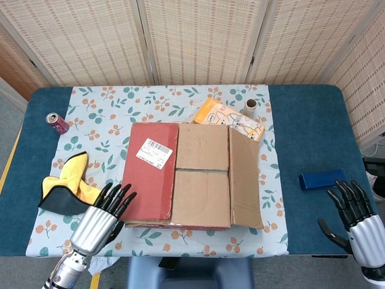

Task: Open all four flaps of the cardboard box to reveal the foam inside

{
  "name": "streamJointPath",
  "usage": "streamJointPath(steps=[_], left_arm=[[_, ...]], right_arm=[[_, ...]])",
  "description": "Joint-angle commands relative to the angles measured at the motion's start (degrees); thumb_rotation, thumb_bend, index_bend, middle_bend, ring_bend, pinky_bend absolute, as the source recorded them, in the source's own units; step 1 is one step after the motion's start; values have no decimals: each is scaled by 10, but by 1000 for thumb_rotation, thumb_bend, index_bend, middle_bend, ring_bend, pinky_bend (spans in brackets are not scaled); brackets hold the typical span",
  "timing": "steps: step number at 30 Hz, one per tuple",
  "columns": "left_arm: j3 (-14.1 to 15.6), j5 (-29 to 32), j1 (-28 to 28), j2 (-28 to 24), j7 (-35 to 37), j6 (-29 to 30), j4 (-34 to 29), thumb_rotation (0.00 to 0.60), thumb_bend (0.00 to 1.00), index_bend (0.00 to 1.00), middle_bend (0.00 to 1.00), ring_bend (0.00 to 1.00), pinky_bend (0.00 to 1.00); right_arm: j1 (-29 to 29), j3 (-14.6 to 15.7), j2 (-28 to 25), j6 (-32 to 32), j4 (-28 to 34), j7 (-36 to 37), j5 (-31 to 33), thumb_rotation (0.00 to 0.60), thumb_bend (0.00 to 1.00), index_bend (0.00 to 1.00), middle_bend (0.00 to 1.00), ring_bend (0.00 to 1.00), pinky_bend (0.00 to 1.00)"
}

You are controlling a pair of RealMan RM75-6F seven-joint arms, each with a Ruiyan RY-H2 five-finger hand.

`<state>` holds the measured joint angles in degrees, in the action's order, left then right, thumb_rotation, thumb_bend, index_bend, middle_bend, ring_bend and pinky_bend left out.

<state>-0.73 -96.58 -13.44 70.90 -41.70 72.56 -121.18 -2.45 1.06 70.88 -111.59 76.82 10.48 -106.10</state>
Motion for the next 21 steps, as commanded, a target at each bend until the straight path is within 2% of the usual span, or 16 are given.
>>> streamJointPath(steps=[1,12,21], left_arm=[[-13,19,-18,23,-30,-22,-16,600,519,0,35,13,19],[-11,59,-36,68,-125,-48,-43,600,518,0,35,11,18],[-21,86,-55,96,-155,-54,-46,600,518,0,35,11,18]], right_arm=[[0,-2,-4,6,2,5,4,600,378,0,0,0,0],[-3,-11,-19,14,7,22,9,600,379,0,0,0,0],[-2,-11,-20,21,8,26,9,600,379,0,0,0,0]])
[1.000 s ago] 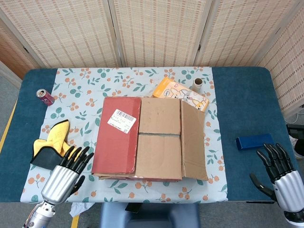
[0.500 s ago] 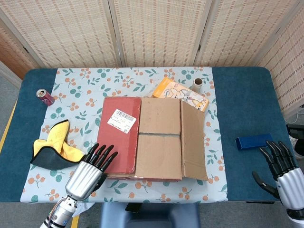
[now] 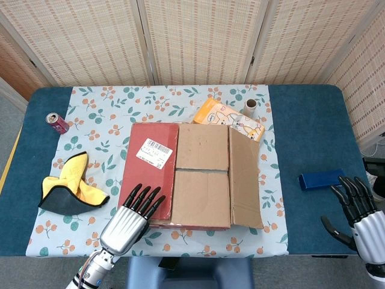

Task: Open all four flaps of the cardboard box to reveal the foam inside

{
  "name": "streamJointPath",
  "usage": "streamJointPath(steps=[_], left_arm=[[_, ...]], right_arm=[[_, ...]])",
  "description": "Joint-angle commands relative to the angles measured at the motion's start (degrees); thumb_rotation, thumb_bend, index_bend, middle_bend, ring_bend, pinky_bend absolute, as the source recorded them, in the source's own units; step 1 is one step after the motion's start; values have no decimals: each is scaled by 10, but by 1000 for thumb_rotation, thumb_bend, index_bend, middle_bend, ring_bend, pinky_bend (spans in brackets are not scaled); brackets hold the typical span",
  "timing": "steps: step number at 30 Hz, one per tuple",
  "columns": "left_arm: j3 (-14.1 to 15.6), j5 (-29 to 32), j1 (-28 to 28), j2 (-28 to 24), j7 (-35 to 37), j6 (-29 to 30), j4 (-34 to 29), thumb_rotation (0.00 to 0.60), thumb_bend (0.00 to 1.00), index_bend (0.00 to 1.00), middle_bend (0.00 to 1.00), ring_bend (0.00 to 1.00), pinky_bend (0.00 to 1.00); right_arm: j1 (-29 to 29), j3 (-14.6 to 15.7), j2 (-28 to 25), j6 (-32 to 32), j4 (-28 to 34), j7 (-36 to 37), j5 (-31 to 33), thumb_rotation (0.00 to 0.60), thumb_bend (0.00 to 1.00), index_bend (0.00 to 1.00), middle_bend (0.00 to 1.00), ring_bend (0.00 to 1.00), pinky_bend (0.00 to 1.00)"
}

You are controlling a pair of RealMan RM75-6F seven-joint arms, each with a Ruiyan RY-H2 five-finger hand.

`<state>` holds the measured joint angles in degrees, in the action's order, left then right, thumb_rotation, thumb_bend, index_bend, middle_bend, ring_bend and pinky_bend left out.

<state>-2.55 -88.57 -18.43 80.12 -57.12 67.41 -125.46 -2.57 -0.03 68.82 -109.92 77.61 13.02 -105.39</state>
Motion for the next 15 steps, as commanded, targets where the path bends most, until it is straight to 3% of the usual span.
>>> streamJointPath(steps=[1,15], left_arm=[[-5,8,-8,6,-3,-3,-3,600,518,0,35,11,18],[-20,54,-43,33,-18,-11,14,600,518,0,35,11,19]], right_arm=[[-2,0,0,9,1,0,3,600,379,0,0,0,0],[3,-2,-6,7,6,9,3,600,378,0,0,0,0]])
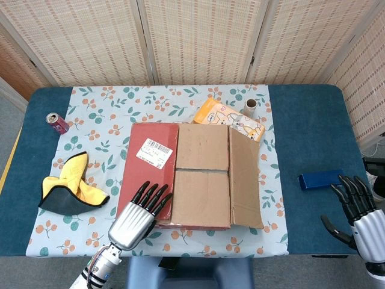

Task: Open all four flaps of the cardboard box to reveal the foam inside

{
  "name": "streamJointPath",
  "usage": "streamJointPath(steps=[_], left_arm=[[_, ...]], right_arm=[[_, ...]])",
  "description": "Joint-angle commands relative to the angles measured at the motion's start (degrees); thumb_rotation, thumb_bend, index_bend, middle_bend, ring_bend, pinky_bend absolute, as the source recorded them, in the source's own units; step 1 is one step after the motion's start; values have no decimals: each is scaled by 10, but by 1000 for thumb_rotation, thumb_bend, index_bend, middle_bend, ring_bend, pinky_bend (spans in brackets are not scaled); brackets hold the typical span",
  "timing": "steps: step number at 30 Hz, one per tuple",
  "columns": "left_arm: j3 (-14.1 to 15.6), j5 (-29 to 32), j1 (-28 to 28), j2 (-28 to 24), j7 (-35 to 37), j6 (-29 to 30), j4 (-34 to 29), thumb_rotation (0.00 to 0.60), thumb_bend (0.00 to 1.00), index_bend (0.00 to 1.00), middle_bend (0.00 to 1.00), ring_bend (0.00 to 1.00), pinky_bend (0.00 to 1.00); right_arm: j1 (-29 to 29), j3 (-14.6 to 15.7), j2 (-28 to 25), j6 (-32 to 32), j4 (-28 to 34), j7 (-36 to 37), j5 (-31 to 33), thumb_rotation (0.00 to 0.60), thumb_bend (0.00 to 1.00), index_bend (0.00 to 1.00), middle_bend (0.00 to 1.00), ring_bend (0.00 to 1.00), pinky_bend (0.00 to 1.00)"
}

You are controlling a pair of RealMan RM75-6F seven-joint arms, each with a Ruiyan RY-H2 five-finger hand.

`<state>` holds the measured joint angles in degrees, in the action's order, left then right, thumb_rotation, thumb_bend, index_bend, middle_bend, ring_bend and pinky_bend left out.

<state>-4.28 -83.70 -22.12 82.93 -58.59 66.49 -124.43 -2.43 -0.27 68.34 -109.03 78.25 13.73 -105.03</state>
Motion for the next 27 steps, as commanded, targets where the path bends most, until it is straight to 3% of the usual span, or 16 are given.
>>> streamJointPath(steps=[1,16,27], left_arm=[[-4,7,-8,7,-5,-1,6,600,518,0,35,11,20],[-14,-34,-50,46,18,1,46,600,518,0,35,22,42],[-12,-27,-50,56,-31,27,47,600,518,0,35,24,43]], right_arm=[[2,0,-2,-3,-1,3,-2,600,379,0,0,0,0],[8,-1,-9,-12,0,15,-5,600,378,0,0,0,0],[15,2,-14,-26,1,18,-16,600,378,0,0,0,0]])
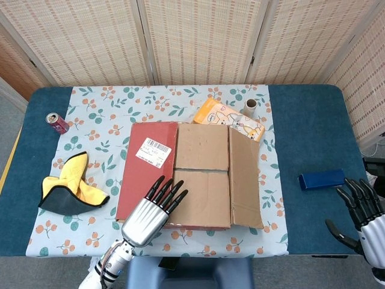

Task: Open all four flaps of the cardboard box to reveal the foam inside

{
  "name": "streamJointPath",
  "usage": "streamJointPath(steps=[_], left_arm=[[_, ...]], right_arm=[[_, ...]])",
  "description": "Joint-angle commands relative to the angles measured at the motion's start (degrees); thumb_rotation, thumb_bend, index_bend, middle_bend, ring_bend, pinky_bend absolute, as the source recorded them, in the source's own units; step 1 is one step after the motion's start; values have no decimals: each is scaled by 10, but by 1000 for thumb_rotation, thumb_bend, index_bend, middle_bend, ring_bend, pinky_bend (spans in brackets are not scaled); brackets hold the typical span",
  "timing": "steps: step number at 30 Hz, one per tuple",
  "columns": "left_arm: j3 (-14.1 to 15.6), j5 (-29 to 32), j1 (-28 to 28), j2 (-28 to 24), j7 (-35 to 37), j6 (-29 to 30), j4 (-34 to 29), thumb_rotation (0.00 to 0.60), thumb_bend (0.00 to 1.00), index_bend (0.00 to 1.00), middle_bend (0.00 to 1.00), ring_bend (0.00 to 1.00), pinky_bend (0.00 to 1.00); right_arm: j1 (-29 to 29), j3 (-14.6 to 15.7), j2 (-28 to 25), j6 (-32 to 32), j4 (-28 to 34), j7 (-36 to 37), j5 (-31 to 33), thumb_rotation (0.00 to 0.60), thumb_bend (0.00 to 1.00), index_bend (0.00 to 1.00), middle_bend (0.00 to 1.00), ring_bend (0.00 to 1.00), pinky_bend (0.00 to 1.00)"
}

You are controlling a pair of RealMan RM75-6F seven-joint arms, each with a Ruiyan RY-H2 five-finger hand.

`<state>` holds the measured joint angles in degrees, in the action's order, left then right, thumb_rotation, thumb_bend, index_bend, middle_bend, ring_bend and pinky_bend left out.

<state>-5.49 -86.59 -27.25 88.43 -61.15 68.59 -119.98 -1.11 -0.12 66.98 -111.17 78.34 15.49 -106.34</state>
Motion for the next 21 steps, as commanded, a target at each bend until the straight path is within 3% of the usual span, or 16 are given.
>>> streamJointPath(steps=[1,21], left_arm=[[0,1,2,1,-6,9,3,600,518,0,35,25,43],[-2,-70,22,-54,35,72,-24,600,518,0,35,20,41]], right_arm=[[3,0,-1,-7,0,1,-3,600,378,0,0,0,0],[-1,-4,1,17,4,-8,8,600,379,0,0,0,0]])
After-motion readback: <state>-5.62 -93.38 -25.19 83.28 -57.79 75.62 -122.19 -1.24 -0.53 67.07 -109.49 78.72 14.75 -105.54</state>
